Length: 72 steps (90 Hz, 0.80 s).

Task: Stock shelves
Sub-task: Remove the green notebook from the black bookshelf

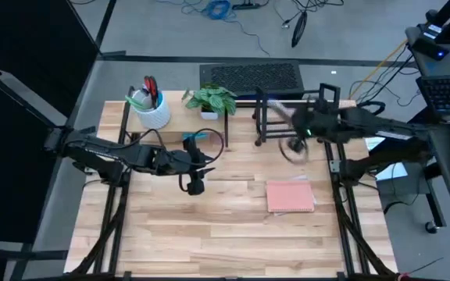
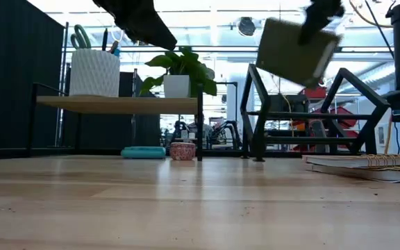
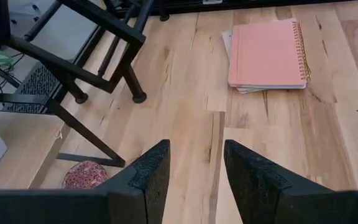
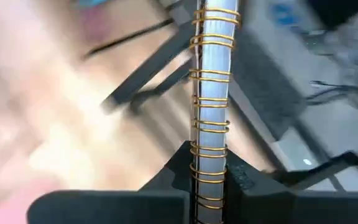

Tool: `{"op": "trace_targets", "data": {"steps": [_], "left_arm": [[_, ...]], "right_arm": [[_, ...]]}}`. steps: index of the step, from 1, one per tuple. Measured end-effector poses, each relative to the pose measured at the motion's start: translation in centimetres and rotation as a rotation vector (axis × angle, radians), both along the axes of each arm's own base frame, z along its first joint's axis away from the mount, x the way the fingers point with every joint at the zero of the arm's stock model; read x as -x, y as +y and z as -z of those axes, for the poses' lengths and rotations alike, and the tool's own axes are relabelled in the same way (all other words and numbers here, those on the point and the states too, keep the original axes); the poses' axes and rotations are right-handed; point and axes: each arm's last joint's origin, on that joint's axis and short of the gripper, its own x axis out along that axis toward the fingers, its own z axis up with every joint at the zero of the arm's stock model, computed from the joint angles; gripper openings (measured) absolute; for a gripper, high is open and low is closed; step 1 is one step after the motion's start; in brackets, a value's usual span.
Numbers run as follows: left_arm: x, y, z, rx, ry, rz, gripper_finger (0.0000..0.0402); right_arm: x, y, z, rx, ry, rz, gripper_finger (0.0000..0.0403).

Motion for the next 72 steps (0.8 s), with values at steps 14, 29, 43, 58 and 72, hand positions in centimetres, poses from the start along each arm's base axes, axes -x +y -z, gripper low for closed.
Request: {"op": "trace_targets", "data": {"steps": [14, 29, 43, 58, 72], "left_arm": [[0.0, 0.0, 0.0, 0.001, 0.000, -0.001, 0.0140], [0.0, 0.0, 0.0, 0.002, 0.000, -0.001, 0.0140], [0.0, 0.0, 0.0, 0.002, 0.000, -0.001, 0.0140], [0.0, 0.0, 0.0, 0.004, -0.006, -0.002, 0.0140], [0.0, 0.0, 0.0, 0.005, -0.006, -0.003, 0.0140]], "right_arm": [[0.6, 5.4, 2.1, -0.117, 0.072, -0.196, 0.0011], [0.4, 10.3, 7.6, -0.043, 0.190, -0.364, 0.0011], [0.3, 13.3, 12.8, 0.000, 0.288, -0.431, 0.0011], [-0.4, 15.3, 16.3, 0.061, 0.339, -0.451, 0.0012], [-1.0, 16.1, 18.2, 0.082, 0.393, -0.438, 0.0015]]}}
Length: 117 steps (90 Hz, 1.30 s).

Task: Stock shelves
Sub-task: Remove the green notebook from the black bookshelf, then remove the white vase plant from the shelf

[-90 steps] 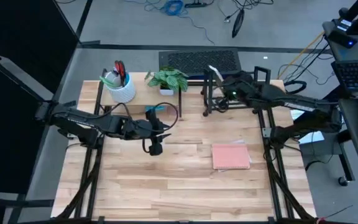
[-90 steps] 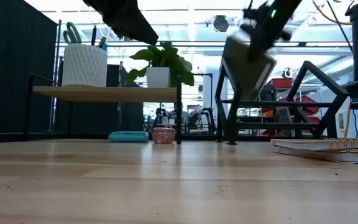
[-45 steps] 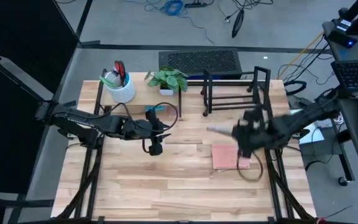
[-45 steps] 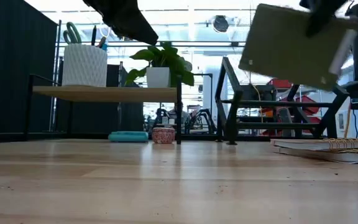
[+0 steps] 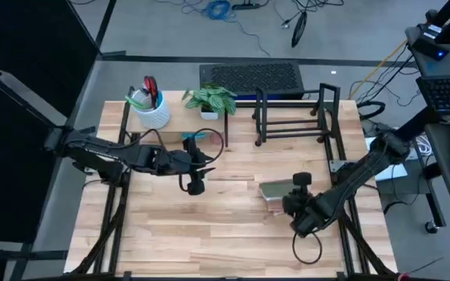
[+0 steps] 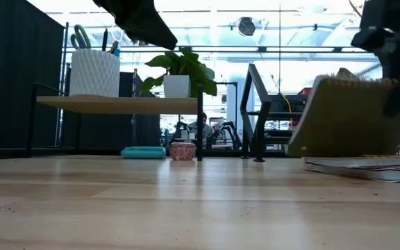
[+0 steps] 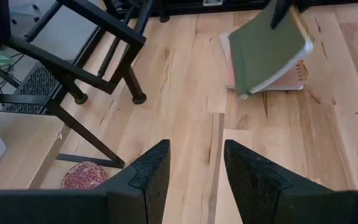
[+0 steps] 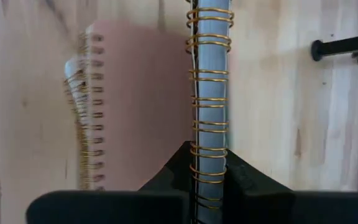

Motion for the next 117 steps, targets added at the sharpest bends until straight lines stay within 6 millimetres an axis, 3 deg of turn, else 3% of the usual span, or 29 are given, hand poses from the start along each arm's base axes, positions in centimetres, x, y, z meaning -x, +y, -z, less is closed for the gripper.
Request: {"op": "trace_targets", "data": {"steps": [27, 66, 100, 117], "left_arm": [[0.0, 0.0, 0.0, 0.001, 0.001, 0.000, 0.0140], [0.0, 0.0, 0.0, 0.002, 0.000, -0.002, 0.0140], [0.0, 0.0, 0.0, 0.005, 0.002, 0.003, 0.0140], [0.0, 0.0, 0.0, 0.006, 0.002, 0.004, 0.0140]], "right_arm": [[-0.4, 0.7, 1.6, 0.024, 0.036, 0.011, 0.0083], [-0.1, 1.6, 1.6, -0.044, 0.030, 0.020, 0.0204], [-0.8, 2.4, 0.4, -0.120, 0.016, 0.040, 0.0249], [-1.7, 3.5, -1.5, -0.227, 0.007, 0.033, 0.0251]]}}
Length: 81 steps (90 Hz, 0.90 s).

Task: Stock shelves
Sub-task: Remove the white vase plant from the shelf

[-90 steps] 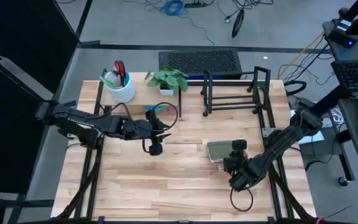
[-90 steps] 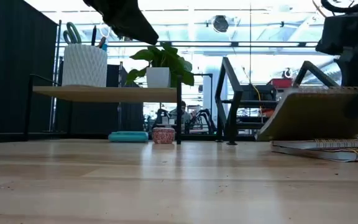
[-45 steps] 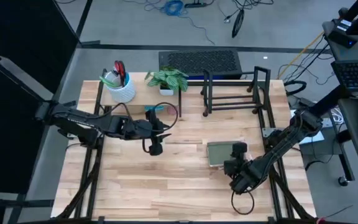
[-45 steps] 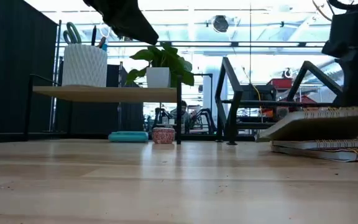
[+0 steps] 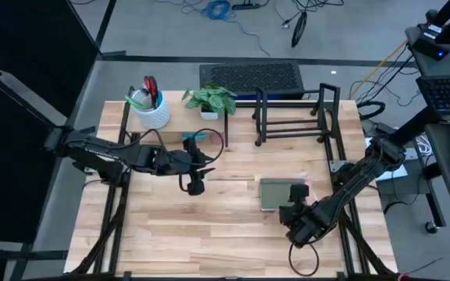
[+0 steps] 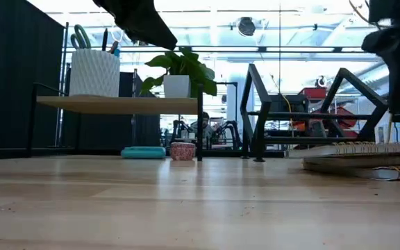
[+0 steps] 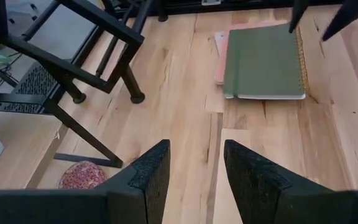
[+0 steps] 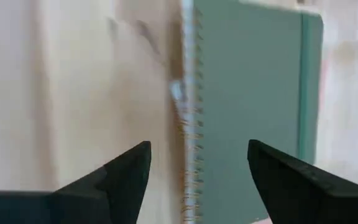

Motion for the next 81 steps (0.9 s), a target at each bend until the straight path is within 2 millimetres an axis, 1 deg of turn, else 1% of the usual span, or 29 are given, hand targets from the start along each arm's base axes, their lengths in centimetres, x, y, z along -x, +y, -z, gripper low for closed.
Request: {"op": "trace_targets", "data": {"steps": [12, 20, 34, 47, 60, 73, 81], "left_arm": [[0.0, -0.1, 0.0, 0.016, 0.004, 0.020, 0.0140], [0.0, -0.1, 0.0, 0.026, 0.005, 0.030, 0.0140], [0.0, -0.2, 0.1, 0.066, 0.000, 0.011, 0.0140], [0.5, -0.1, -0.2, 0.066, 0.011, 0.008, 0.0140], [1.3, 0.2, -0.7, 0.056, 0.007, -0.044, 0.0140], [2.4, 0.5, -1.4, 0.026, 0.002, -0.086, 0.0140], [3.0, 0.7, -2.2, 0.004, -0.037, -0.125, 0.0140]], "right_arm": [[-0.8, 0.8, -1.9, -0.044, -0.039, -0.043, 0.0251], [-1.2, 1.1, -2.8, -0.047, -0.068, -0.065, 0.0251], [-2.0, 0.7, -3.6, -0.016, -0.149, -0.010, 0.0251], [-3.1, -0.6, -3.8, 0.063, -0.241, 0.092, 0.0251], [-4.9, -2.8, -4.1, 0.146, -0.341, 0.190, 0.0251], [-7.0, -5.1, -4.3, 0.136, -0.395, 0.260, 0.0251], [-8.2, -6.4, -4.5, 0.126, -0.440, 0.274, 0.0251]]}}
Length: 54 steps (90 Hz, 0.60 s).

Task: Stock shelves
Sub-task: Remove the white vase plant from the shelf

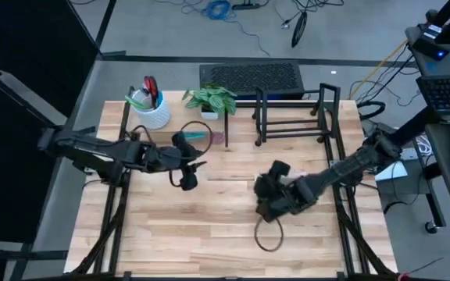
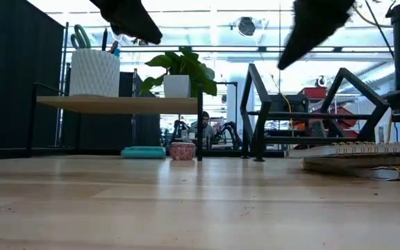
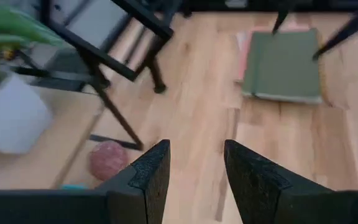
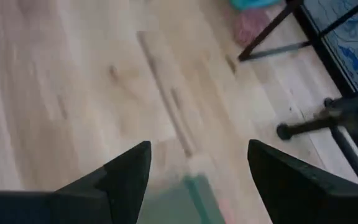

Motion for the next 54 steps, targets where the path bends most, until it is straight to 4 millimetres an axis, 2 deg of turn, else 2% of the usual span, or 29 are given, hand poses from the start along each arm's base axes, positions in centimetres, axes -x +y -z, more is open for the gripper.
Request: {"op": "trace_targets", "data": {"steps": [10, 22, 30, 54], "left_arm": [[1.1, 0.4, -1.2, -0.034, -0.057, -0.042, 0.0140], [2.0, 1.4, -3.0, -0.192, -0.093, -0.029, 0.0140], [2.2, 2.3, -3.9, -0.227, -0.121, -0.060, 0.0140], [1.4, 5.4, -3.2, -0.239, -0.064, -0.150, 0.0140]], "right_arm": [[-1.6, -1.4, -0.5, -0.003, -0.064, -0.017, 0.0251], [-3.2, -3.2, -1.0, -0.002, -0.117, -0.058, 0.0251], [-4.0, -4.3, -0.8, 0.007, -0.178, -0.059, 0.0251], [-4.6, -5.9, 2.1, -0.167, -0.325, -0.076, 0.0251]]}}
